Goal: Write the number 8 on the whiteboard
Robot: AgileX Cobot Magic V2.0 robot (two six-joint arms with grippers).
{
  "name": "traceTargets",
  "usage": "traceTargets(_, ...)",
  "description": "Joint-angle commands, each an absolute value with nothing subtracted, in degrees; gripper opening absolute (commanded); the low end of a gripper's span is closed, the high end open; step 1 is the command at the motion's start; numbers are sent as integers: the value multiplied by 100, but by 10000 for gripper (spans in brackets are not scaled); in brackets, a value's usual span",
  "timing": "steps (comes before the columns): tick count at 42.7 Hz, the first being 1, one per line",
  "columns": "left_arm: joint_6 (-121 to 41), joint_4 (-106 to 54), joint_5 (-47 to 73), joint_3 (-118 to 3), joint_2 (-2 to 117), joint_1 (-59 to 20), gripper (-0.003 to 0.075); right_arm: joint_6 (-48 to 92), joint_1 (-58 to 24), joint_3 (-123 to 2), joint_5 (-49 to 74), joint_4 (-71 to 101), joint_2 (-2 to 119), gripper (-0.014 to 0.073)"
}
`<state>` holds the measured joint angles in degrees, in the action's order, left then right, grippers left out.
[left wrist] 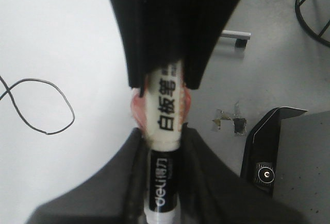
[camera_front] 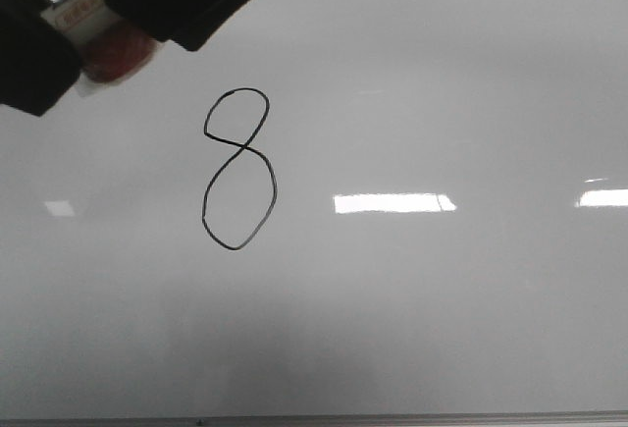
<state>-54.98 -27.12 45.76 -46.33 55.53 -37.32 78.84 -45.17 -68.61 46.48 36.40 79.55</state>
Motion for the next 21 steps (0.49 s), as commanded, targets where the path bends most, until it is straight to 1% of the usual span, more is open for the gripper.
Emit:
traceTargets(1, -5533, -2887, 4434, -4847, 5503, -3772, -21, 7834, -4512, -7064, 4219, 3752, 7751, 7)
traceTargets(2, -5533, -2887, 4446, -4847, 5503, -3772, -21, 7818, -4512, -7064, 4197, 3757, 7751, 35)
traceTargets(5, -5533, -2887, 4480, -4847, 5503, -3772, -20, 7641, -4512, -7064, 4112, 3777, 7751, 176)
traceTargets(7, -5533, -2887, 4496, -4847, 5503, -3772, -21, 7335, -4512, -7064, 4007, 3777, 7751, 329)
traceTargets(8, -5521, -2887, 4499, -4847, 5503, -3772, -21, 7243, -4512, -7064, 3961, 3777, 7744, 369)
traceTargets(10, -5464, -2874, 4499, -4847, 5503, -3772, -20, 6868, -4479, -7064, 3919, 3777, 7716, 516)
traceTargets(11, -5464, -2874, 4499, -4847, 5503, -3772, -20, 6752, -4465, -7064, 3912, 3750, 7702, 569)
traceTargets(12, -5440, -2874, 4499, -4847, 5503, -3772, -20, 6701, -4449, -7064, 3904, 3745, 7679, 594)
traceTargets(14, -5395, -2860, 4499, -4847, 5503, -3761, -20, 6633, -4370, -7064, 3906, 3739, 7608, 605)
traceTargets(16, -5218, -2801, 4470, -4837, 5503, -3734, -20, 6612, -4278, -7046, 3913, 3739, 7520, 584)
traceTargets(20, -4372, -2408, 4230, -4775, 5503, -3501, -20, 6437, -3968, -6853, 3913, 3744, 7175, 477)
traceTargets(21, -4170, -2299, 4184, -4764, 5503, -3420, -20, 6395, -3886, -6779, 3913, 3744, 7076, 464)
